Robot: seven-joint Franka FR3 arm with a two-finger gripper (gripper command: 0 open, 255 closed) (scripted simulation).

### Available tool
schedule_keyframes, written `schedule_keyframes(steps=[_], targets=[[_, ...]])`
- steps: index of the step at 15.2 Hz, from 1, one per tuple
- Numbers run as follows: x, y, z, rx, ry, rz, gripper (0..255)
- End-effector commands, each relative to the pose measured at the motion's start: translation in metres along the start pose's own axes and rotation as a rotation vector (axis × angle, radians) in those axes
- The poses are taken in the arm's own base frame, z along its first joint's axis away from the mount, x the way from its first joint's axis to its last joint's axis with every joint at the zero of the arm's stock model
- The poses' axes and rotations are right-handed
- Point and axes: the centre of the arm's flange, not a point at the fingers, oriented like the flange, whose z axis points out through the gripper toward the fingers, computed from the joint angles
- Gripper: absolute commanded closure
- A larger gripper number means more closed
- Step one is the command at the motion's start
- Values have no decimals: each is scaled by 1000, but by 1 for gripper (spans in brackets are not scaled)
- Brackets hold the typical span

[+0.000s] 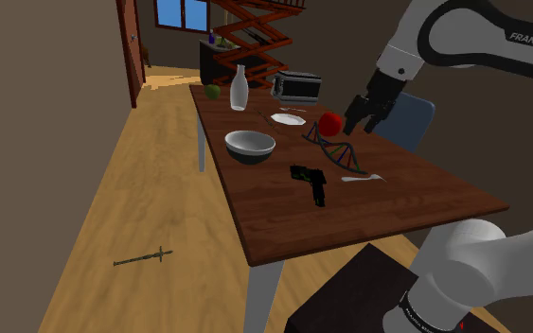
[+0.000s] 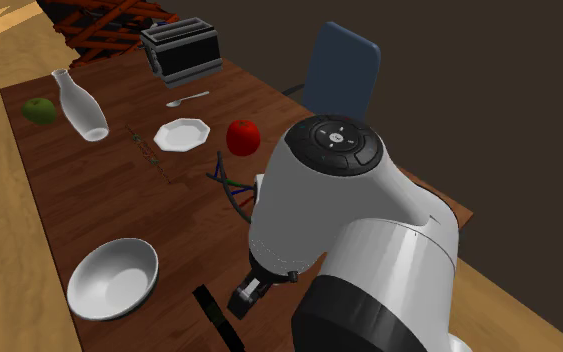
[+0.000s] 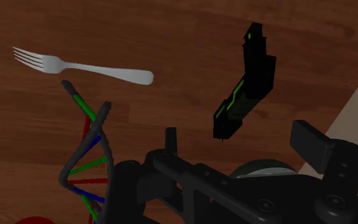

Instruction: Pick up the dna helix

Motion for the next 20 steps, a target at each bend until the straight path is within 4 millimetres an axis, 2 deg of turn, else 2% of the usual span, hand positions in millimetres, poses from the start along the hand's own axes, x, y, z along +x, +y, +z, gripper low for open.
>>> schedule_keyframes(steps=[1, 20], targets=[[0, 0, 0, 0, 0, 0, 0], [142, 135, 125, -16, 187, -33, 0]])
